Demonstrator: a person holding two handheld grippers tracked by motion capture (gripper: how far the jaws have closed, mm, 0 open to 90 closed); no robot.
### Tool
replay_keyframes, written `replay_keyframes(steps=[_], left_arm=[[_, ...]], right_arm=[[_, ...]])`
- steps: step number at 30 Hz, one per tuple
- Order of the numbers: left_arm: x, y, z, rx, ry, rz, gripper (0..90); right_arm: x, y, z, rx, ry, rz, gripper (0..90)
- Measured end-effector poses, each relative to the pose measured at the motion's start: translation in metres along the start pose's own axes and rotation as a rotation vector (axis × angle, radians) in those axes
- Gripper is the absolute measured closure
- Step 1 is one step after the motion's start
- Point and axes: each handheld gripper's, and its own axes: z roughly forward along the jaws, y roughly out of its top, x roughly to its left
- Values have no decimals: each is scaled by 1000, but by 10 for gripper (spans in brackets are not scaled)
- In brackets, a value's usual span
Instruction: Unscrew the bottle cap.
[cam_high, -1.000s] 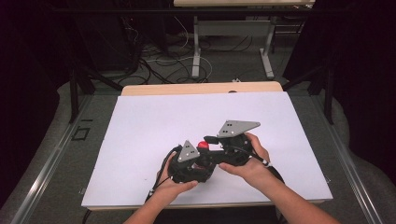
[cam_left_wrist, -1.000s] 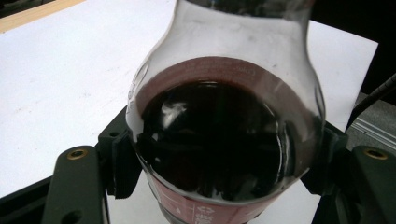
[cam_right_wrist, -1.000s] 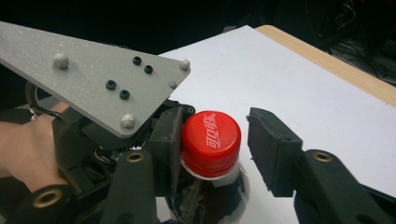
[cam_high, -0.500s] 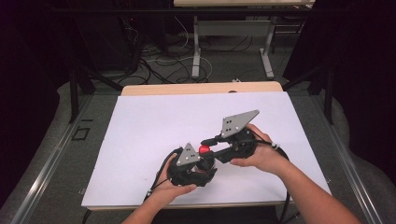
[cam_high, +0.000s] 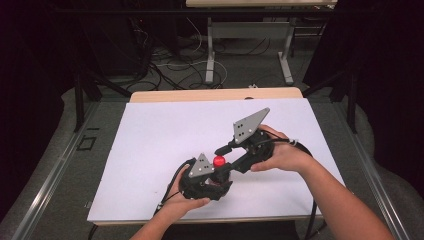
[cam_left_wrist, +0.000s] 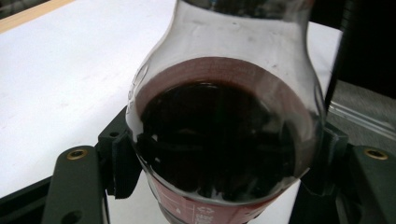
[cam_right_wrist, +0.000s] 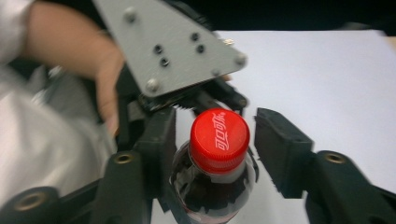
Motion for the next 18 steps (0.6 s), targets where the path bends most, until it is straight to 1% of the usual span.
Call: replay_keyframes(steps=[1,2,3,4,5,6,7,8,9,10,11,12,13,14,15,16,18], left_arm=[[0,-1,1,-14,20,-11,295],[0,-1,1,-14,20,-11,295],[1,-1,0,-13,28,-20,295],[1,-1,0,-14,31,-27,295],[2,-1,0,-18,41,-22,295],[2,-1,0,-12,51,-42,295],[2,-1,0,-12,51,-42,295],[2,-1,0,-14,57,-47,295],[2,-1,0,-16,64,-51,295],[1,-1,1,-23,70,-66,295],[1,0,0,-15,81,-62,295],[1,0,1,-17,85,-59,295],[1,0,1,-20,80,-60,295],[0,0,0,-18,80,-63,295],[0,0,0,-17,80,-64,295],[1,0,1,-25,81,-55,295],[0,0,0,-27,76,-48,294]], right_arm=[[4,1,0,-13,-42,27,479],[4,1,0,-13,-42,27,479],[12,1,0,-54,-136,90,479],[16,0,-1,-59,-155,122,487],[16,0,-1,-59,-155,122,487],[24,-1,1,-78,-246,164,504],[27,-2,2,-80,-271,189,505],[27,-2,2,-80,-271,189,505],[34,-3,6,-92,-316,221,514],[34,-3,6,-92,-316,221,514],[36,-4,8,-108,-334,254,515],[38,-4,10,-118,-352,267,526],[41,-4,11,-112,-389,270,570],[41,-4,11,-112,-389,270,570],[43,-3,12,-110,-404,264,581],[43,-3,14,-115,-395,252,571],[44,-4,18,-97,-392,214,569]])
